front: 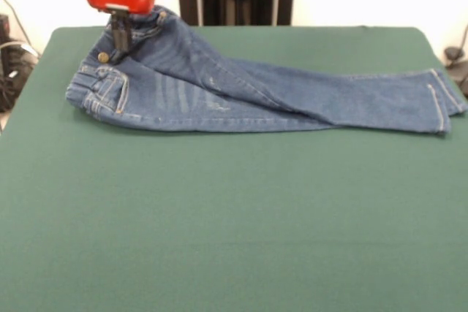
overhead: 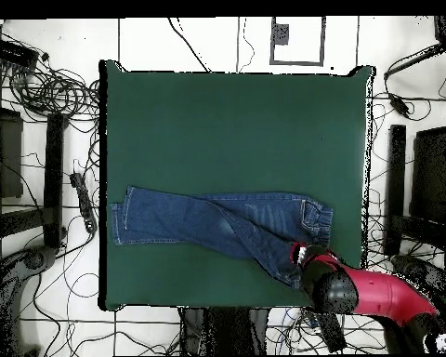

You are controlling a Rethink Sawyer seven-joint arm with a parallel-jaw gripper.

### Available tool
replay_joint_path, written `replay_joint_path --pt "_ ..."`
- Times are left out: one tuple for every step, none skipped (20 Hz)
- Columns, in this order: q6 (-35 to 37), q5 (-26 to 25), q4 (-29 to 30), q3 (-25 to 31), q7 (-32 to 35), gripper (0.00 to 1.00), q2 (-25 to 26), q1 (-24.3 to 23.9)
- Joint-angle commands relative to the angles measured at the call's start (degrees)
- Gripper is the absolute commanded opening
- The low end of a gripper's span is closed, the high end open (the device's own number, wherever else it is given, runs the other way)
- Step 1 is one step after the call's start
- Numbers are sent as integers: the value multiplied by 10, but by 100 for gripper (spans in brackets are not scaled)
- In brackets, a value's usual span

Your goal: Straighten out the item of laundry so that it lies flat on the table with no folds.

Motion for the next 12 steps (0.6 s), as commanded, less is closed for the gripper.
replay_joint_path --pt "75 30 22 68 -25 0 -37 1" --pt "80 31 24 73 -31 0 -41 -4" --pt "85 32 25 77 -36 0 -45 -9" --pt "91 33 24 80 -41 0 -47 -14" --pt "95 32 23 83 -45 0 -49 -17" --pt "95 29 22 84 -45 0 -48 -18" --pt "95 26 20 84 -46 0 -48 -19" --pt "94 24 19 86 -44 0 -46 -20" --pt "92 22 18 85 -42 0 -44 -19" --pt "90 20 18 85 -38 0 -43 -18" --pt "88 19 19 84 -35 0 -43 -17" --pt "86 18 19 83 -33 0 -43 -16"
